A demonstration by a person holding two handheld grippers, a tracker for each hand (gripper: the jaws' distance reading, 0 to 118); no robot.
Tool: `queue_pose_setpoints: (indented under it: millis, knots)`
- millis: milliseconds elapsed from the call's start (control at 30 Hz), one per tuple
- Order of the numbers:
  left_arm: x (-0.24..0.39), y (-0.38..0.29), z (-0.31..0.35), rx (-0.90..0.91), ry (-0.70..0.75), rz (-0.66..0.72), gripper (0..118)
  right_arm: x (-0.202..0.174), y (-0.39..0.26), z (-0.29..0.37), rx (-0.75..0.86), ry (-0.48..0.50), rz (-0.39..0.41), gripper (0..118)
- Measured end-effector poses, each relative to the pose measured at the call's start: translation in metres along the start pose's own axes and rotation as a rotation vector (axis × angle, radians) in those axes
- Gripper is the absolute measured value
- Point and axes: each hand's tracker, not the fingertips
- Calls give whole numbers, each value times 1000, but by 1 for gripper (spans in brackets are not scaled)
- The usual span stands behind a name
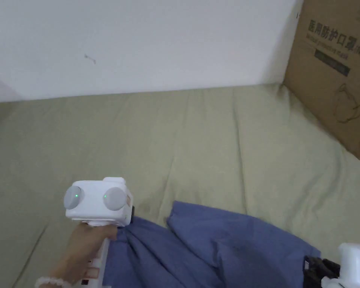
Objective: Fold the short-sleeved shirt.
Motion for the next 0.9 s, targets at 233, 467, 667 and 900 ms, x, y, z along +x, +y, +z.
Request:
queue_pose_setpoints:
  millis: [233,467,667,900]
  knots:
    - [-11,-19,63,65,-37,25,1,7,32,-12,-21,107,117,0]
    - [-36,-26,91,92,-50,61,1,-11,85,-136,-164,248,284,116]
    - [-39,-35,98,93,-41,52,1,-29,56,-246,-456,116,406,103]
    - [-44,-41,109,91,-36,64,1,-32,81,-211,-399,101,367,41]
